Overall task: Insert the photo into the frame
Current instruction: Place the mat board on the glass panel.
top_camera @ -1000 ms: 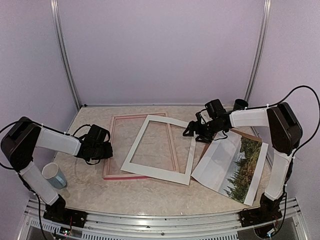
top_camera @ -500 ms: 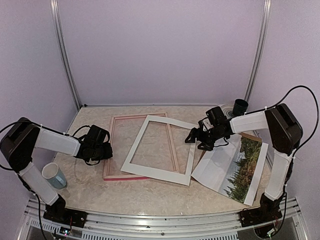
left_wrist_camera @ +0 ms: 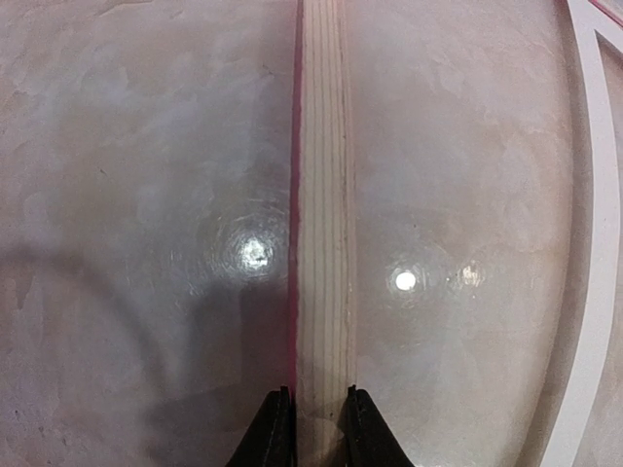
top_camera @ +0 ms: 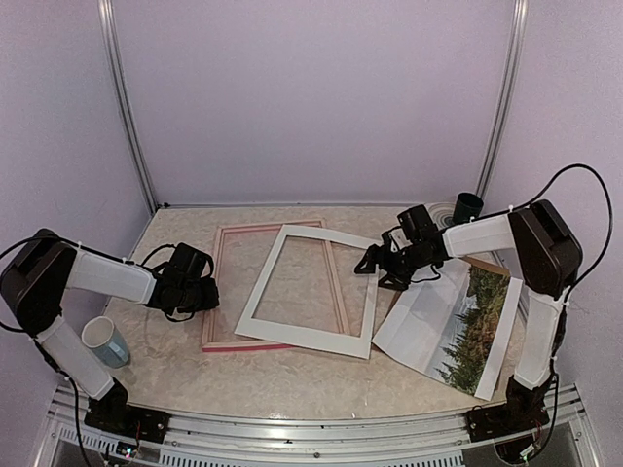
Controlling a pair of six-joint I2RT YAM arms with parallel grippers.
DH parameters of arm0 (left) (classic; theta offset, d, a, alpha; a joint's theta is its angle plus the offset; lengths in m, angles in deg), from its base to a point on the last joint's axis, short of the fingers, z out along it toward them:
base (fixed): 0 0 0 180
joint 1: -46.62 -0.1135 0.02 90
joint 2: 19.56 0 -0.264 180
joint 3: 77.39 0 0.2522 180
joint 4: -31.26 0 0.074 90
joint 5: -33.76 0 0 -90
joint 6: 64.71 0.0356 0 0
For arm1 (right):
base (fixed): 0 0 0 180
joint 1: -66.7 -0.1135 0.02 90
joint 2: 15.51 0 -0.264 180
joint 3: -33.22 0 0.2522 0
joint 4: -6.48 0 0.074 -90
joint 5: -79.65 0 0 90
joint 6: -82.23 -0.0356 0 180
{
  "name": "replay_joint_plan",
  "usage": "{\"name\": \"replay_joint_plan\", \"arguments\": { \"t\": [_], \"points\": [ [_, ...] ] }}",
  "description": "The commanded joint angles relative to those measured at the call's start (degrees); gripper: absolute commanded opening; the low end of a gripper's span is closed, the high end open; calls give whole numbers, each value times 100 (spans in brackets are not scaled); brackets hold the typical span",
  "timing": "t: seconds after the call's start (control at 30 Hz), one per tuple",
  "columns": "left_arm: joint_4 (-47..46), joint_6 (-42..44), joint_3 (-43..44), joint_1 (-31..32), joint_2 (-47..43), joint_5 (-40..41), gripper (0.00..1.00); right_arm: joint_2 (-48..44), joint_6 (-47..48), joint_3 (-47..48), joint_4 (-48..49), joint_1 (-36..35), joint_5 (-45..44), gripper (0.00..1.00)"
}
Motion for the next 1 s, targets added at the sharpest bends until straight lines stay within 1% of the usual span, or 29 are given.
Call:
{"name": "replay_joint_plan", "arguments": {
  "t": [0.0,0.97],
  "points": [
    [214,27,-139,51,-103,-179,20,270,92,232,-93,45,94,89],
    [153,42,-152,51,-156,-287,21,1124,1125,1995,-943,-110,-40,89]
  ]
}}
